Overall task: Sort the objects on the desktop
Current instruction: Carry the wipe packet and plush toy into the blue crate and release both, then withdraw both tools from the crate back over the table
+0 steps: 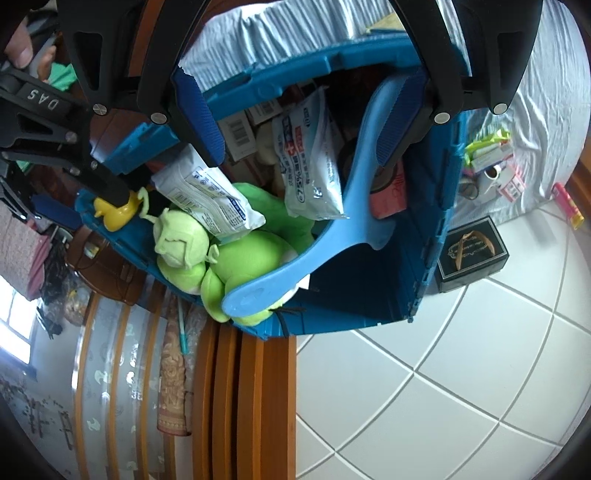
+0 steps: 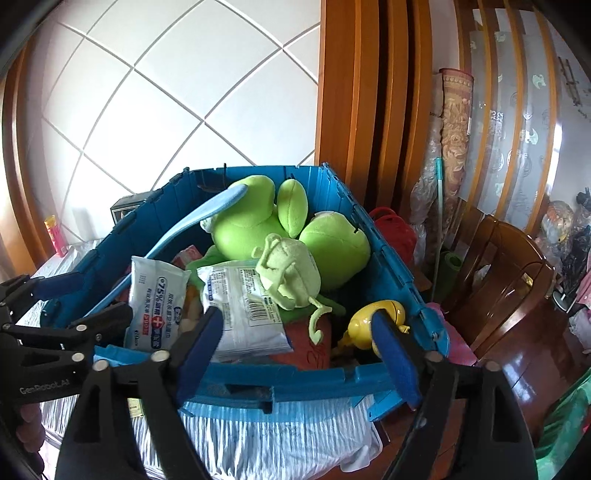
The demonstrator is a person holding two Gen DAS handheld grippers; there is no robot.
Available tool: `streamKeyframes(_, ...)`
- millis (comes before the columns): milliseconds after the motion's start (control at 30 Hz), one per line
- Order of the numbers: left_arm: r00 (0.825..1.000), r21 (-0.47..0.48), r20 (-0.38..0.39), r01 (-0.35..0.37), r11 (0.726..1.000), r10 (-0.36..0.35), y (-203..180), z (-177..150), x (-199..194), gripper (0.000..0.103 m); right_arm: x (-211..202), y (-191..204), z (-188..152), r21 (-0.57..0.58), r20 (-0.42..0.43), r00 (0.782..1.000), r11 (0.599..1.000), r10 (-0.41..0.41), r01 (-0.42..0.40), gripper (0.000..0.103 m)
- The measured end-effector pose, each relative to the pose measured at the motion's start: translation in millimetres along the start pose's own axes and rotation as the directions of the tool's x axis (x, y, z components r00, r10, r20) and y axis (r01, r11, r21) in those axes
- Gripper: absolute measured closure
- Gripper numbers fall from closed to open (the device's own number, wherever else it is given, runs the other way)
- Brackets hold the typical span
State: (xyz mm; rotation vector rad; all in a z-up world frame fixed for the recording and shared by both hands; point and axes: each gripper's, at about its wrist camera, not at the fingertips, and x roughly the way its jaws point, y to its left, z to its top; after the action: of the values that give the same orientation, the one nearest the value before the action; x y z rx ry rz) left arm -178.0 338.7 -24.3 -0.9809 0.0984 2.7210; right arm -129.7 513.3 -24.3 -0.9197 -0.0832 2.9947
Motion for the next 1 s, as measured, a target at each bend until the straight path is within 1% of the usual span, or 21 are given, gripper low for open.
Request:
streamKeyframes(133, 1.0, 0.001, 0.014, 0.004, 1.0, -0.004, 4.3, -3.5, -11.8, 0.017, -10.6, 8.3, -1.6, -0.01, 0.012, 1.0, 1.0, 0.004, -0.004, 0.017)
streamKeyframes(300, 0.999, 0.008, 0.028, 0.015, 1.0, -0.016, 17.2, -7.3, -25.2, 0.017, -22.1, 18.7, -4.9, 0.005, 0.021, 1.0, 1.0, -0.009, 0.009, 0.016)
streamKeyframes(367, 0.999, 0.006, 0.041, 0.023, 1.0, -0.023, 26.3, -8.3, -32.6, 0.013, -27.0, 25.5, -5.9, 0.01, 0.023, 0.999, 1.0, -0.023, 0.023, 0.009)
streamKeyframes(400, 0.999, 0.004, 0.047, 0.027, 1.0, -0.027, 31.3, -9.0, -35.9, 0.011, -29.6, 29.2, -6.0, 0.012, 0.026, 0.999, 0.999, -0.03, 0.03, 0.002)
streamKeyframes(433, 0.998, 0.002, 0.053, 0.03, 1.0, -0.03, 36.3, -9.6, -39.0, 0.007, -32.0, 33.2, -5.6, 0.013, 0.029, 0.999, 0.999, -0.037, 0.036, 0.0)
streamKeyframes(467, 0.998, -0.001, 0.06, 0.033, 0.999, -0.033, 43.2, -10.4, -42.6, 0.004, -34.4, 38.1, -4.8, 0.015, 0.032, 0.999, 0.999, -0.043, 0.042, 0.0)
streamKeyframes(500, 0.997, -0.005, 0.067, 0.033, 0.999, -0.033, 50.3, -11.2, -46.0, 0.003, -36.5, 43.4, -3.8, 0.016, 0.034, 0.998, 0.999, -0.049, 0.049, 0.0)
streamKeyframes(767, 0.997, -0.045, 0.077, 0.028, 0.999, -0.025, 119.2, -20.2, -61.8, 0.001, -44.0, 107.2, 4.6, 0.012, 0.051, 0.996, 0.998, -0.067, 0.066, 0.0)
streamKeyframes(900, 0.997, -0.067, 0.073, -0.001, 0.998, 0.006, 162.5, -30.0, -67.2, 0.001, -43.1, 147.8, 9.3, 0.001, 0.061, 0.996, 0.998, -0.058, 0.058, 0.0)
streamKeyframes(1000, 0.997, -0.091, 0.064, -0.027, 0.995, 0.033, 196.7, -38.5, -69.3, 0.001, -39.3, 182.7, 12.5, -0.007, 0.071, 0.997, 0.999, -0.034, 0.035, 0.0)
